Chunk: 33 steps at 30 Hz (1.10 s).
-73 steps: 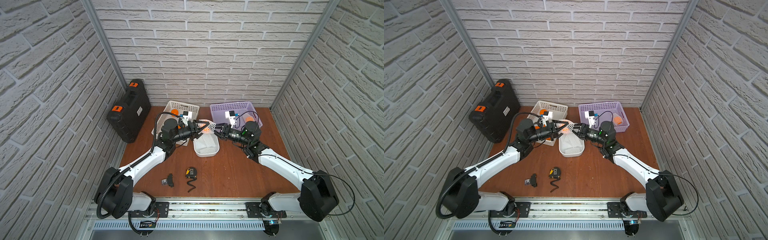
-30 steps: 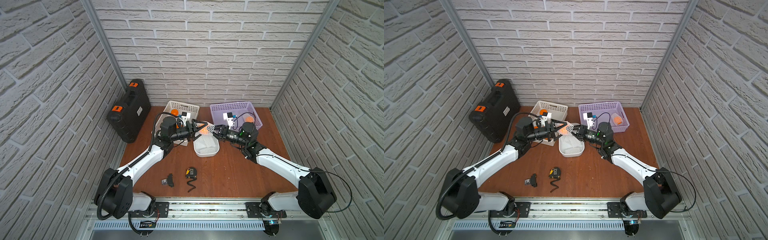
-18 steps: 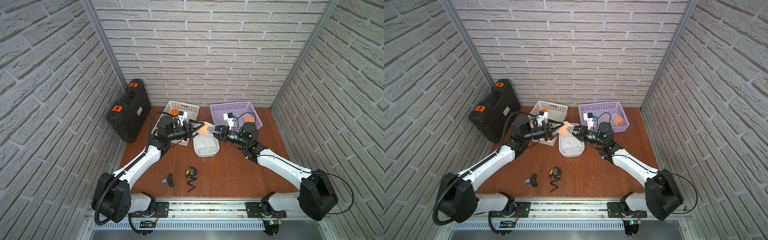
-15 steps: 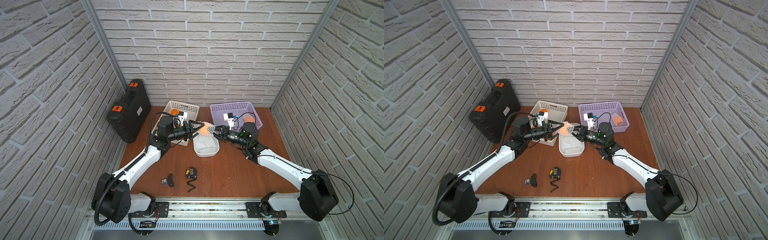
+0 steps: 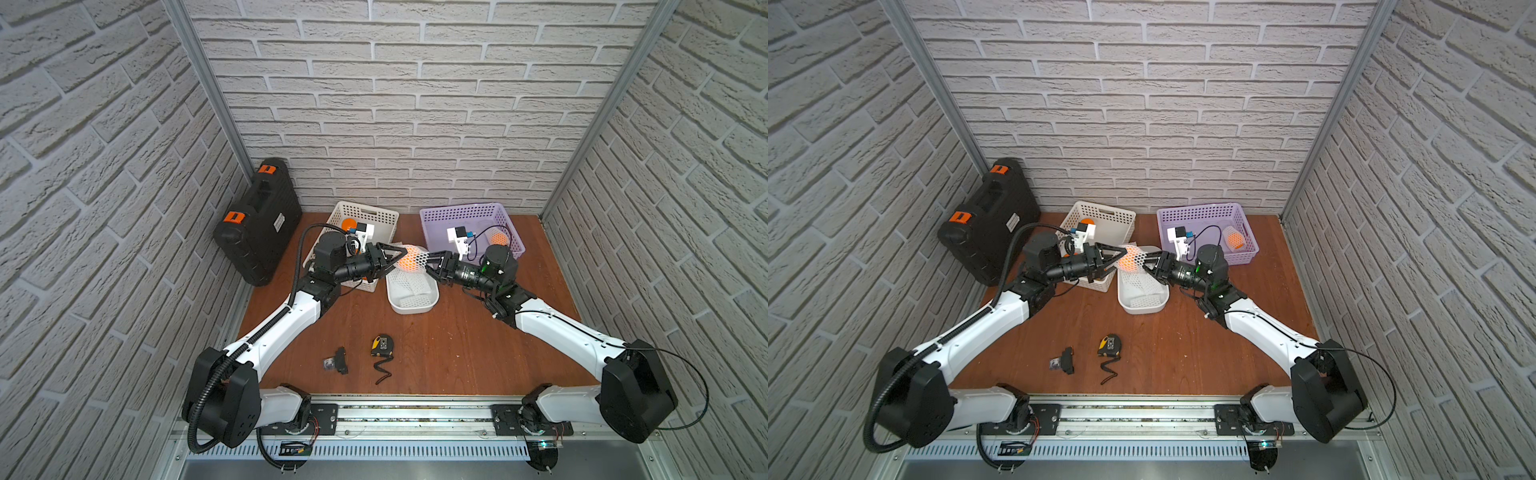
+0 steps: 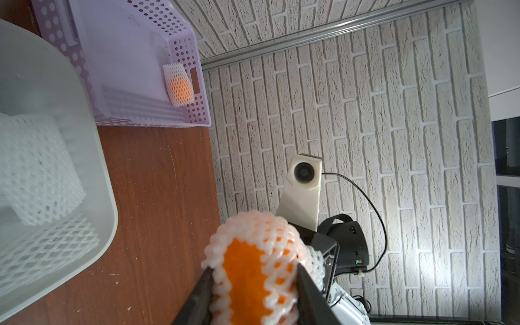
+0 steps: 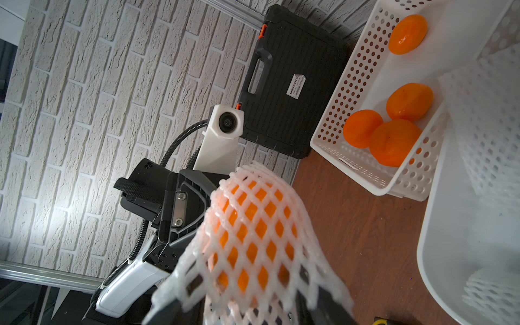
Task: Remove foam nets from oranges
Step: Remove the foam net from the orange.
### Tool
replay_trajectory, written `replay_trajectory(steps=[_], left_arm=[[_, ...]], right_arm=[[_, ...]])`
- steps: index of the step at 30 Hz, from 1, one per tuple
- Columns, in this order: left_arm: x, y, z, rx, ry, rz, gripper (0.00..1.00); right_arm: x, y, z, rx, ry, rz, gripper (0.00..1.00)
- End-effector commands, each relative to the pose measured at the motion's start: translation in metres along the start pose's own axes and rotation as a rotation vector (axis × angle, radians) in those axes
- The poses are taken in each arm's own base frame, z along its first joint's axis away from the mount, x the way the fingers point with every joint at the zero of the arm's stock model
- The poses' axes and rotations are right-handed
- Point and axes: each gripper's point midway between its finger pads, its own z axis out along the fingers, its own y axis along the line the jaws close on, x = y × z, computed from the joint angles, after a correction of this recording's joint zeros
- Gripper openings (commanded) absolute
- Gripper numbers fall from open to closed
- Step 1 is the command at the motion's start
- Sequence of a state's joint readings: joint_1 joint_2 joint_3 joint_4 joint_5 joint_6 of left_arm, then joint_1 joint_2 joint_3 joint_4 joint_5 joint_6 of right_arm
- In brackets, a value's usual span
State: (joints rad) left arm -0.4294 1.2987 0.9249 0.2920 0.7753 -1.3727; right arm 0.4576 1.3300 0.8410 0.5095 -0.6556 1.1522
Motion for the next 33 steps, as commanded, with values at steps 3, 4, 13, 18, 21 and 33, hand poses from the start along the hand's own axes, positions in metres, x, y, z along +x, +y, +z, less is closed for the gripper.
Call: replay_trajectory(steps=[3, 4, 13, 18, 21, 33], left_arm=[[-0.002, -0.017, 0.001, 0.049, -0.012, 0.035, 0.26], [-0.001, -0.016, 0.002, 0.049, -0.010, 0.033, 0.23], [0.000, -0.021, 0.007, 0.070, -0.001, 0.035, 0.05], [0.005, -0.022, 0.012, 0.075, 0.020, 0.038, 0.00], [0.009, -0.022, 0.014, 0.077, 0.035, 0.040, 0.00], [0.007, -0.023, 0.008, 0.058, 0.039, 0.070, 0.49]], right_arm=[[0.001, 0.018, 0.002, -0.070, 0.013, -0.041, 0.55], [0.002, 0.018, 0.002, -0.073, 0.017, -0.041, 0.56], [0.005, 0.016, 0.005, -0.072, 0.032, -0.039, 0.57], [0.004, 0.015, 0.005, -0.069, 0.028, -0.041, 0.58], [0.003, 0.015, 0.004, -0.060, 0.016, -0.047, 0.57], [0.002, 0.008, -0.012, 0.032, -0.016, -0.093, 0.41]])
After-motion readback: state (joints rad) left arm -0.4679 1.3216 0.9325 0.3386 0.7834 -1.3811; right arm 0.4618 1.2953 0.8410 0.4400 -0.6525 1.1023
